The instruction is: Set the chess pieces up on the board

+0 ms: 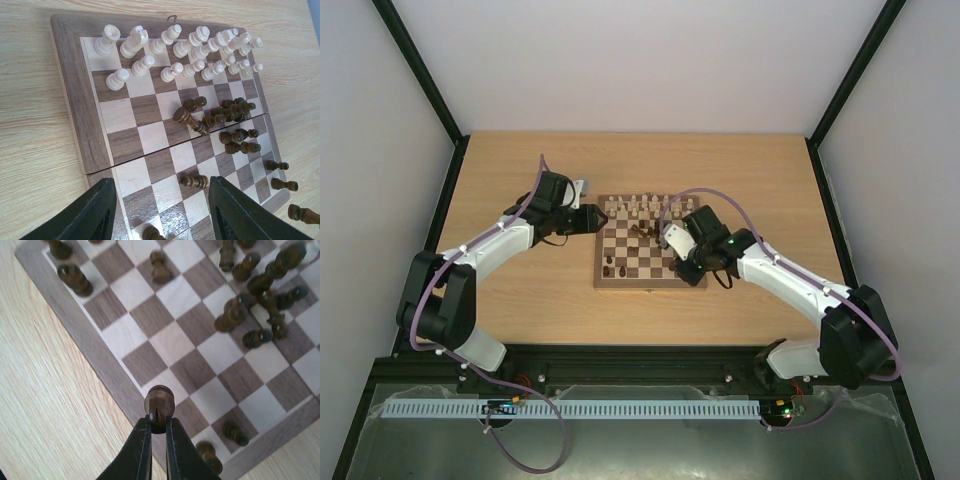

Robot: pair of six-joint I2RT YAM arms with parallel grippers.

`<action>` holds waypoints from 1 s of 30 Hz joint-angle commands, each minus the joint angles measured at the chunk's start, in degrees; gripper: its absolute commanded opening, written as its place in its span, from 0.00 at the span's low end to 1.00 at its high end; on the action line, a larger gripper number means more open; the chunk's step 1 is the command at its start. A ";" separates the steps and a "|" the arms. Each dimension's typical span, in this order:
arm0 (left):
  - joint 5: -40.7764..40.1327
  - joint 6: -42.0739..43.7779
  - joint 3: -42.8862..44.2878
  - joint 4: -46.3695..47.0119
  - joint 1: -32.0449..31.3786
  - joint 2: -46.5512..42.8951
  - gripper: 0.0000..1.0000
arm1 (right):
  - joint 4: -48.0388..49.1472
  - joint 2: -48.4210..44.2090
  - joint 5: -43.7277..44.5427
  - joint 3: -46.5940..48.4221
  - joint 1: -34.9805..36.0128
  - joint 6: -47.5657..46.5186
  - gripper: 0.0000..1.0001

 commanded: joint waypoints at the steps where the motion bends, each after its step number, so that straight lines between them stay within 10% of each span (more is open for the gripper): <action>1: 1.12 0.06 -0.53 0.33 0.33 0.89 0.52 | -1.05 -1.36 2.87 -2.75 0.33 -0.89 0.02; 30: 1.47 0.28 -0.44 0.25 0.34 1.27 0.52 | 2.49 4.42 6.86 -5.77 0.22 0.68 0.15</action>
